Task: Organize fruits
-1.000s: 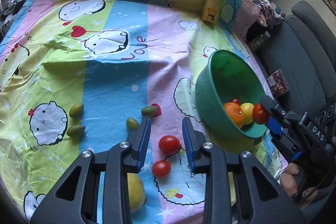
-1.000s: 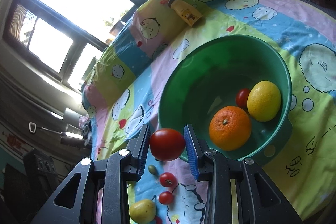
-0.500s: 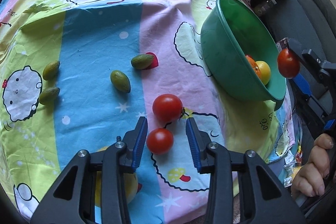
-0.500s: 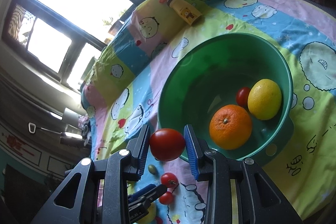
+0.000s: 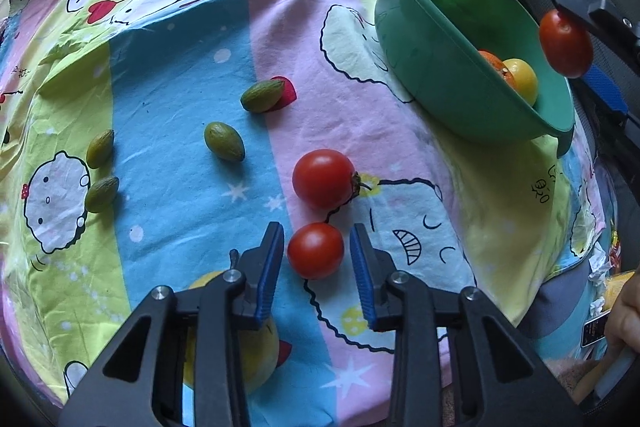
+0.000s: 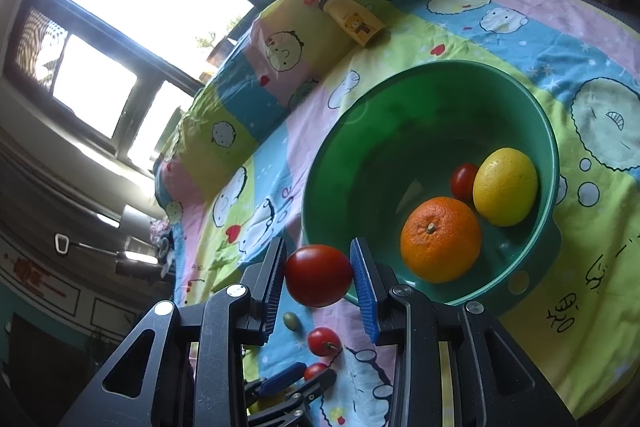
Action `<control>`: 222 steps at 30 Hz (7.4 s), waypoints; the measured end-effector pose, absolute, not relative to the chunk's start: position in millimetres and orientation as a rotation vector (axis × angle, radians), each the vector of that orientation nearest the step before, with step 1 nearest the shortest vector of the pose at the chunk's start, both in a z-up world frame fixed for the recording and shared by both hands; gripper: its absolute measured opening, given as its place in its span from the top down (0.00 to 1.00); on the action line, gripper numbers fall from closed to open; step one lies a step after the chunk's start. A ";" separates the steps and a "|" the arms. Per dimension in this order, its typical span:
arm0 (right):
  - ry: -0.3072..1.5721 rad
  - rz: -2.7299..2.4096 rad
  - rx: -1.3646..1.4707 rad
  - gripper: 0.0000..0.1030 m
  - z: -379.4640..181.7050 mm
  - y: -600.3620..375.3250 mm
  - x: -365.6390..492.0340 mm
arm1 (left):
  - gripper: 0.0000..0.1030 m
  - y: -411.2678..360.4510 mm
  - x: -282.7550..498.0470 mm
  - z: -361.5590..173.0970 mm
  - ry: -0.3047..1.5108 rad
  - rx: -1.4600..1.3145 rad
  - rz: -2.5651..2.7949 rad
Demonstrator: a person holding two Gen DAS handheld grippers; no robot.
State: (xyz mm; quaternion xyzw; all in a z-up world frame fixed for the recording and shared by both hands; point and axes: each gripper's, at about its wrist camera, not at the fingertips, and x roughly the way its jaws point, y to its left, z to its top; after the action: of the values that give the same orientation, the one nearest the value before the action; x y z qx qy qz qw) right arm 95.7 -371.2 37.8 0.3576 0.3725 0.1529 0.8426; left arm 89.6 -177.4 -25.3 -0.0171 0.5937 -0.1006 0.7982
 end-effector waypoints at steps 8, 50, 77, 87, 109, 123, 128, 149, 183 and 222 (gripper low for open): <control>0.786 0.318 0.764 0.66 36.5 -374.9 95.9 | 0.72 -177.9 90.8 -29.6 1.267 -0.030 -0.221; 0.812 0.170 0.829 0.66 19.1 -410.9 99.5 | 0.72 -247.6 138.4 61.0 0.969 -0.153 -0.319; 0.813 0.088 0.766 0.50 26.3 -414.1 93.5 | 0.39 -221.8 120.4 63.2 0.939 -0.183 -0.298; 0.790 0.277 0.710 0.44 43.0 -364.2 81.3 | 0.26 -143.3 88.2 49.6 0.993 -0.230 -0.228; 1.020 0.370 0.595 0.62 -2.3 -268.3 94.6 | 0.44 -89.6 92.9 -17.2 1.183 -0.472 -0.348; 1.131 0.264 0.576 0.65 -24.9 -266.2 109.5 | 0.57 -110.1 98.0 -28.3 1.246 -0.426 -0.453; 1.169 0.290 0.598 0.66 -31.5 -265.5 116.5 | 0.57 -110.8 103.8 -32.3 1.253 -0.438 -0.497; 1.169 0.361 0.563 0.65 -29.1 -262.3 118.5 | 0.69 -117.2 100.3 -23.4 1.190 -0.418 -0.559; 0.758 0.370 0.734 0.65 45.4 -357.2 91.8 | 0.67 -217.9 108.5 68.4 0.891 -0.088 -0.646; 0.715 0.195 0.593 0.34 45.8 -358.8 93.3 | 0.10 -83.5 80.4 50.6 0.820 -0.335 -0.228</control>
State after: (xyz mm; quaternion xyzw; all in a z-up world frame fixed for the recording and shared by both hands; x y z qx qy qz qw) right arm 93.3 -358.8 45.8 0.2856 0.3441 0.0939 0.8895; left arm 80.4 -83.5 50.6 -0.1617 0.3959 -0.1102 0.8972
